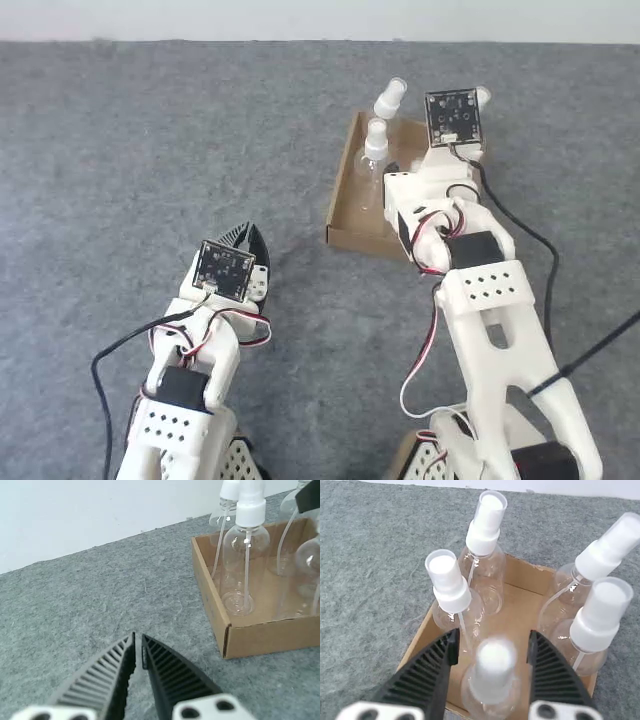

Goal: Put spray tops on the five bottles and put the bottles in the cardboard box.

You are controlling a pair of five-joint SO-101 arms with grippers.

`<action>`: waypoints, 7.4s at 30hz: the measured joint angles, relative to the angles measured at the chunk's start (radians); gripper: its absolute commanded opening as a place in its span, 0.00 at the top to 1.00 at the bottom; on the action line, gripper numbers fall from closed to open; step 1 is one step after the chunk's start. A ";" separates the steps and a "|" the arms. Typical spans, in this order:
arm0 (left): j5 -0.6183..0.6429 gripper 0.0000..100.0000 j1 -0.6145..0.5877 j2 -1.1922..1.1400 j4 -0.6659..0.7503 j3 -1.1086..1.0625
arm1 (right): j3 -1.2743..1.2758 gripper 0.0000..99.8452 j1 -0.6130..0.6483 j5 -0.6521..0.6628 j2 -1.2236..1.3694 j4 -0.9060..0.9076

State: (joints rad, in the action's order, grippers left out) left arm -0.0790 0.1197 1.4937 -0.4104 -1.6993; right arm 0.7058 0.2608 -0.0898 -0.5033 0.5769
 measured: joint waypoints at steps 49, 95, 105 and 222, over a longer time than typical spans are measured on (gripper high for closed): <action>0.000 0.99 0.000 0.000 0.000 0.000 | 0.002 0.81 -0.190 0.018 -0.272 0.265; 0.000 0.99 0.000 0.000 -0.011 0.000 | 0.603 0.82 -0.193 0.284 -0.810 0.350; 0.000 0.99 0.000 0.000 -0.011 0.000 | 0.809 0.82 -0.221 0.292 -1.079 0.344; -0.003 0.99 -0.476 0.061 -0.434 0.000 | 0.957 0.98 -0.477 0.431 -1.289 0.720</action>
State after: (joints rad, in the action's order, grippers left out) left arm -0.0821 -0.3560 1.5551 -0.8447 -1.6993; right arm 1.6632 -0.2163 0.3414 -1.7921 1.2965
